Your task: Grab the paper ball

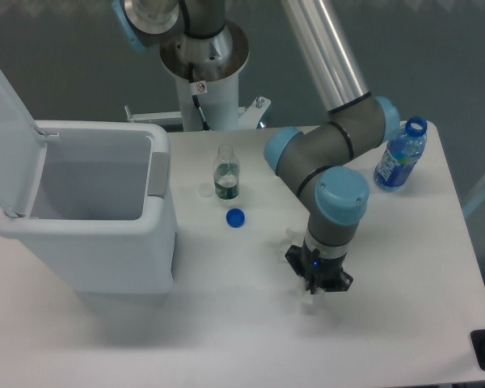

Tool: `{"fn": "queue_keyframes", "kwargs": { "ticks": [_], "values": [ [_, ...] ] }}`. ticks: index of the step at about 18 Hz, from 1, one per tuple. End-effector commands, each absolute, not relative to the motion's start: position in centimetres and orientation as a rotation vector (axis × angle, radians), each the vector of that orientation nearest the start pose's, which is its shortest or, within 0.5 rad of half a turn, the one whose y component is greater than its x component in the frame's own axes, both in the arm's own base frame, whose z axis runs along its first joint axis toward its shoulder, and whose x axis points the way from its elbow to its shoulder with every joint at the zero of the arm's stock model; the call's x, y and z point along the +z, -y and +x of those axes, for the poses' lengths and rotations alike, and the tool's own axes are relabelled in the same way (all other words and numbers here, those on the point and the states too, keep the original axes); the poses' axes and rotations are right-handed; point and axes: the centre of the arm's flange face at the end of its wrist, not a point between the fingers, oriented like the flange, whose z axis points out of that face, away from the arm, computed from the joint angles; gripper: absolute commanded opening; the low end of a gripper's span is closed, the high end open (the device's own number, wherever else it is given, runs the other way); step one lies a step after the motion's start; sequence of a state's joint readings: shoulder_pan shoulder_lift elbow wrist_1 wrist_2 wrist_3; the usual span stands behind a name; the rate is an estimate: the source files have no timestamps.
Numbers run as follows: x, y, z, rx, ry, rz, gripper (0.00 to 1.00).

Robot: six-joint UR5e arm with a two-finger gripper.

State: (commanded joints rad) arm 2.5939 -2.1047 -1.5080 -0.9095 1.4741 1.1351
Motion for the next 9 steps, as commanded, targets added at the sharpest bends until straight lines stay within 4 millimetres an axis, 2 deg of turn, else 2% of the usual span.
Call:
{"fn": "queue_keyframes", "kwargs": {
  "ticks": [6,9],
  "values": [
    [33.3,-43.1,-56.0,0.096,-0.053,-2.997,0.00],
    [35.3,-42.1,-57.3,0.110,-0.192,-3.000,0.00]
  ]
}}
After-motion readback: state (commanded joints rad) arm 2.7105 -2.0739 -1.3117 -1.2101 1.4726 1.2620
